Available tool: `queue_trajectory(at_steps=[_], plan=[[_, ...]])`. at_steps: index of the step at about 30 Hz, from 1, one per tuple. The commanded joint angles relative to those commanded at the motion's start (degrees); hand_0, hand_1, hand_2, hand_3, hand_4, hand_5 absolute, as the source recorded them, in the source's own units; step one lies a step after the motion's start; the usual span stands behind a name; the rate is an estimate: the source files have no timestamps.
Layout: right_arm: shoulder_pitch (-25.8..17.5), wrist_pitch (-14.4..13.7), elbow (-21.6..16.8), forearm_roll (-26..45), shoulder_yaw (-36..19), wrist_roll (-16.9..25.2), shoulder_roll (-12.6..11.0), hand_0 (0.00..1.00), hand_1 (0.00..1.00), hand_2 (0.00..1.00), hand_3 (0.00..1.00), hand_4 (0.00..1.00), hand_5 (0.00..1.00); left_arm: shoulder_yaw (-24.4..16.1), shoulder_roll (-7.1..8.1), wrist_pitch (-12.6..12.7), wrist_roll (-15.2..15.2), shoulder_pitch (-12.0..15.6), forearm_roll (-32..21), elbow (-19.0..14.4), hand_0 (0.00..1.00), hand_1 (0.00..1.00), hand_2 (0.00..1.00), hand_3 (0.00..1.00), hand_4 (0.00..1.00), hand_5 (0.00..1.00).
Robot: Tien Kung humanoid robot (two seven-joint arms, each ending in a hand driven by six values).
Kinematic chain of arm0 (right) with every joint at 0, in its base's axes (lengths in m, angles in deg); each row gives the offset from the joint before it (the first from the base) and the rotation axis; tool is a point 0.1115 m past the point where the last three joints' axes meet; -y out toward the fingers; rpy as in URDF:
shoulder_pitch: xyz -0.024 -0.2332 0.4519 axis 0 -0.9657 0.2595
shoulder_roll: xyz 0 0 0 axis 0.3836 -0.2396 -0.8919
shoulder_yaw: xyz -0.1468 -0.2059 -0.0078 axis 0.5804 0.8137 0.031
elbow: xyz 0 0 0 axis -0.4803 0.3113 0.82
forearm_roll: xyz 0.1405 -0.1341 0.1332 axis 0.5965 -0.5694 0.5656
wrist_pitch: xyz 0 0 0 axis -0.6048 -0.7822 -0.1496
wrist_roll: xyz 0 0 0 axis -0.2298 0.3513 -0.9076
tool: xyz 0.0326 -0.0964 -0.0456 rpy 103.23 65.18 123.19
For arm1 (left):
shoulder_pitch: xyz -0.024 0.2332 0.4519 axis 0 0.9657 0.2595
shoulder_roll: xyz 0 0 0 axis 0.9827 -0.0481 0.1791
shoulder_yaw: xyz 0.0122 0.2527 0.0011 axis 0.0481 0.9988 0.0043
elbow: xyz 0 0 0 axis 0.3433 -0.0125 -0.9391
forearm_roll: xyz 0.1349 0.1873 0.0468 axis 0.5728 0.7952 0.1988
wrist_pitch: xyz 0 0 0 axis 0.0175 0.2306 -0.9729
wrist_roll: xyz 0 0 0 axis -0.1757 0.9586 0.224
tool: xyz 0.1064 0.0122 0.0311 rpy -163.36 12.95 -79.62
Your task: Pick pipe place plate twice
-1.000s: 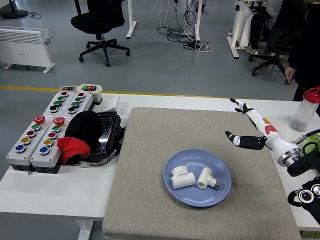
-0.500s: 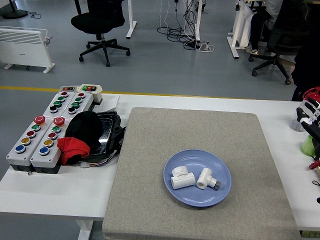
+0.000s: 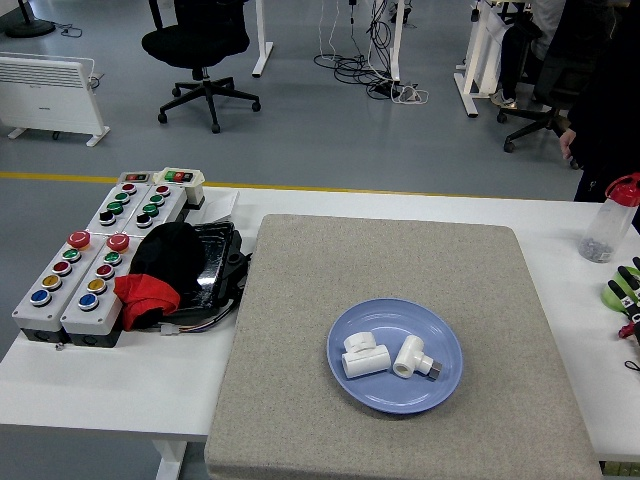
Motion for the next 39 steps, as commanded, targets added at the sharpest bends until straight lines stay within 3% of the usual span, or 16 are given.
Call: queue_trajectory(at_steps=[39], plan=[[0.51,0.03,-0.58,1.4,-0.41,-0.24,-0.04,0.804,0.758,0.821,0.795,0.561,0.649,0.39,-0.01,-0.03,0.08,-0.32,-0.67,0.0,0.722,0.764,0.729,0.685,0.419,0.998]])
